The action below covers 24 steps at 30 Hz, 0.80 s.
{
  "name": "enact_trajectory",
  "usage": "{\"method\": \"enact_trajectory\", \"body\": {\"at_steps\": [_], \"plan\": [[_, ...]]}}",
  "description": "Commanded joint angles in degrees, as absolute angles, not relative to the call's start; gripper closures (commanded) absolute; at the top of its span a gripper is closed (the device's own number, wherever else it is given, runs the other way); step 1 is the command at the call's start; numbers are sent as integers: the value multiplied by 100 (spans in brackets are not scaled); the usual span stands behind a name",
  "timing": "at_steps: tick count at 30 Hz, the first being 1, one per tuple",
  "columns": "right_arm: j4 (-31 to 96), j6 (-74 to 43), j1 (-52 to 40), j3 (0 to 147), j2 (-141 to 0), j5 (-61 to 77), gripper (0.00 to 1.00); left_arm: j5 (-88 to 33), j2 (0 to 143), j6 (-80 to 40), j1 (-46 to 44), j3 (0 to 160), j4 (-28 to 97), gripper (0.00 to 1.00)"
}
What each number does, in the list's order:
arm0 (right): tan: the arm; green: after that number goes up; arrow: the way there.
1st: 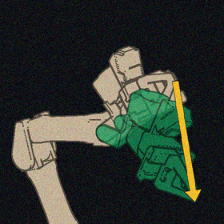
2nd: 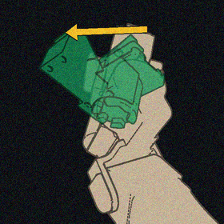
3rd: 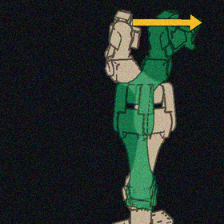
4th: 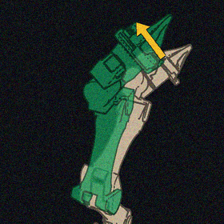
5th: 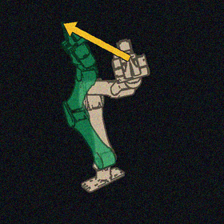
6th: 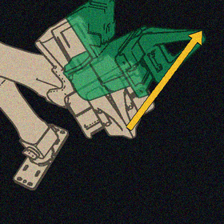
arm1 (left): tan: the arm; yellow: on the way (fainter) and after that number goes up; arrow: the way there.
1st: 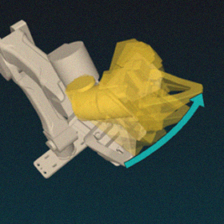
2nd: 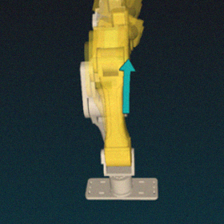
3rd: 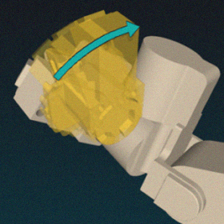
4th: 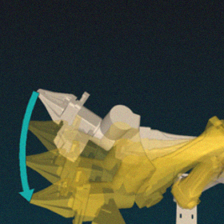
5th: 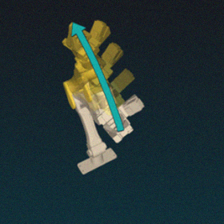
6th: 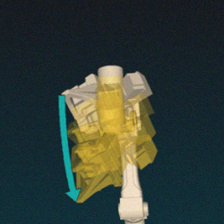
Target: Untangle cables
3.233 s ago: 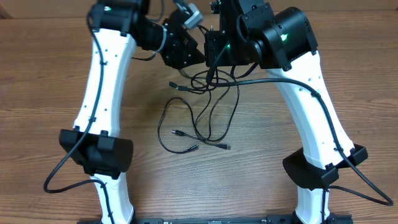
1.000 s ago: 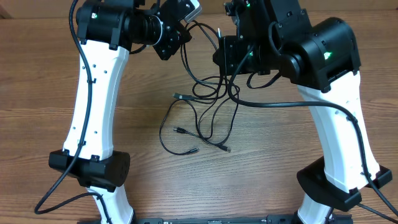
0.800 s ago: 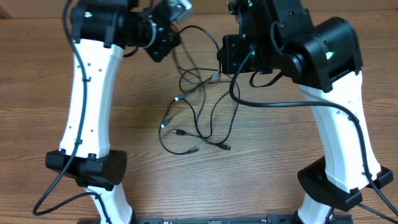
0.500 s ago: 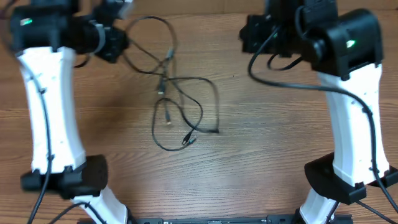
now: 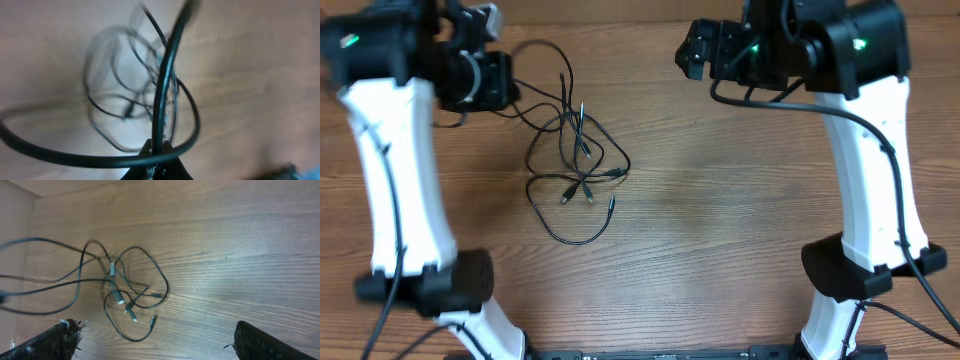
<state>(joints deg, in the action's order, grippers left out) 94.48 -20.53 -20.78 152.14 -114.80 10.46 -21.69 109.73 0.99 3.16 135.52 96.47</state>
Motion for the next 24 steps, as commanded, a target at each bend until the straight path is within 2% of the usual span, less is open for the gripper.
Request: {"method": "enact_trajectory", "body": {"at_steps": [1, 7, 11, 18, 21, 24], "plan": [[9445, -2078, -2099, 15327, -11544, 1166, 3, -3074, 11410, -362, -152, 13045, 9677, 96], [9445, -2078, -2097, 15327, -11544, 1164, 3, -5242, 11627, 86, -777, 12951, 9682, 96], [9470, -2075, -2099, 15327, -11544, 1162, 5, -6160, 11627, -672, -1009, 12951, 9682, 95], [9480, -2078, -2097, 15301, -11552, 1033, 13, -6980, 11627, -2749, -1055, 12951, 9365, 96], [9489, -2075, -2097, 15301, -11552, 1035, 15, -6768, 11627, -3675, -871, 12951, 8862, 96], [9480, -2073, -2097, 15301, -11557, 1033, 14, -6718, 11625, -4036, -685, 12951, 8630, 96]]}}
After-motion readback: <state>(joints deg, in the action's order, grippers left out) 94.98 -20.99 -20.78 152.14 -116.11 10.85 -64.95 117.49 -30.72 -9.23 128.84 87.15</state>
